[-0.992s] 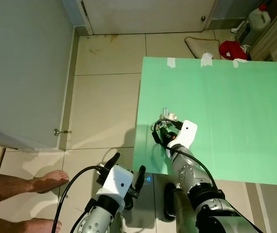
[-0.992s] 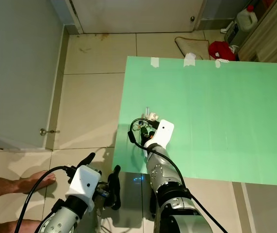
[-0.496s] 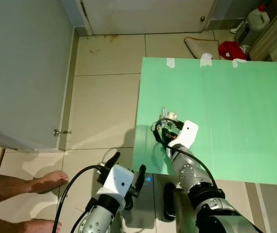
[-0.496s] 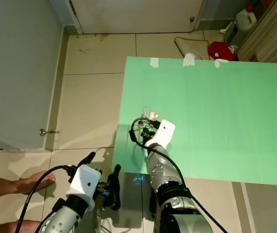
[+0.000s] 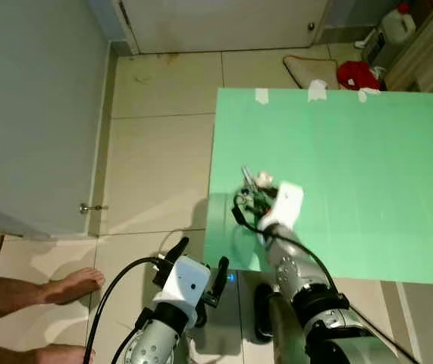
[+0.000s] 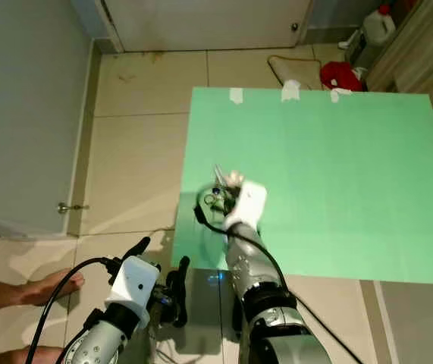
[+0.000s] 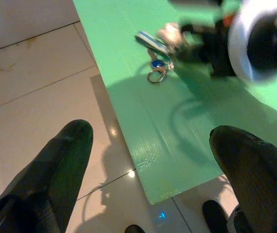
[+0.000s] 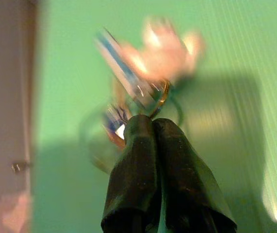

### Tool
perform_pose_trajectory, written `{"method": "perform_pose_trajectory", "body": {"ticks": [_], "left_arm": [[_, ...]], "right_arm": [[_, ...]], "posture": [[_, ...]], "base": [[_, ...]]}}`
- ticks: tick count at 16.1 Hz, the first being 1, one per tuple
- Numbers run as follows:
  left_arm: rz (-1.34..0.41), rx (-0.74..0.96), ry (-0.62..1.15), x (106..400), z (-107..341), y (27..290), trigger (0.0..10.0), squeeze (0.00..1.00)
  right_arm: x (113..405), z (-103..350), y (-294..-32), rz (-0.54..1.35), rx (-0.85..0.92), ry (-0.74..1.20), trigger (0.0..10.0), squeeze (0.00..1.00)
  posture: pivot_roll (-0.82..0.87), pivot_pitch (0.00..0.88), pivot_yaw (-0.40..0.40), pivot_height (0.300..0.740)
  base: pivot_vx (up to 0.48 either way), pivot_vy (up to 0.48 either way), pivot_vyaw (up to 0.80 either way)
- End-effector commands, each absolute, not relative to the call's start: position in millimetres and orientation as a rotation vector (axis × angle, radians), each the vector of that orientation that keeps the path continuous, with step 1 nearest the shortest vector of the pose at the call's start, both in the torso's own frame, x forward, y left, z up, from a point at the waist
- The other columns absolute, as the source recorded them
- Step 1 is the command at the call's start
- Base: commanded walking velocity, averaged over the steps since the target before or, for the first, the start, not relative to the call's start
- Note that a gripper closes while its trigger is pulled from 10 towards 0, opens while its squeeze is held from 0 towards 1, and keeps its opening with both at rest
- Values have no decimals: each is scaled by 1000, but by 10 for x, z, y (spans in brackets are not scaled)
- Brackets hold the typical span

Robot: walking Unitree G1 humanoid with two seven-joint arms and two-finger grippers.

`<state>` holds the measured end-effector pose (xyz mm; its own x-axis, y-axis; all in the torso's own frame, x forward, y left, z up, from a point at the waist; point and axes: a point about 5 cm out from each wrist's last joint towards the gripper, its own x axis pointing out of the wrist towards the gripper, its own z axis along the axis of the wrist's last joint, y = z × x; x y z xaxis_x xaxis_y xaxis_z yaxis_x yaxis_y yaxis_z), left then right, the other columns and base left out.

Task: Hang keys on a hook

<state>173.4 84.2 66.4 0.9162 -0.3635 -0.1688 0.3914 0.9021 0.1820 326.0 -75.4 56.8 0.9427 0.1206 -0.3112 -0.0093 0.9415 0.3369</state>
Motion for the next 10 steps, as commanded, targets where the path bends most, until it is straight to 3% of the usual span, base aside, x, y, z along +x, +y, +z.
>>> {"method": "perform_pose_trajectory", "body": {"ticks": [1, 4, 7, 8, 9, 10], "left_arm": [[-391, 218, 173, 1661, 584, 843, 10000, 0], [-387, 217, 172, 1668, 583, 842, 10000, 0], [-386, 220, 171, 1683, 584, 832, 10000, 0], [-382, 227, 172, 1689, 580, 831, 10000, 0], [-381, 232, 171, 1694, 578, 831, 10000, 0], [-378, 255, 167, 1701, 581, 834, 10000, 0]], "right_arm": [[3256, 794, -506, 181, 312, 212, 0, 200], [3356, 1169, -555, 231, 274, 39, 0, 204], [3414, 1260, -689, 218, 216, 7, 0, 169], [3401, 1142, -722, 196, 230, 81, 2902, 678], [3387, 1054, -711, 177, 285, 134, 10000, 1000], [3367, 933, -698, 138, 341, 203, 10000, 1000]], "posture": [[117, 382, 31, 740], [107, 384, 28, 740], [100, 385, 24, 740], [100, 385, 24, 740], [100, 385, 23, 740], [103, 383, 26, 740]], "base": [[0, 0, 0], [0, 0, 0], [0, 0, 0], [0, 0, 0], [0, 0, 0], [0, 0, 0]]}}
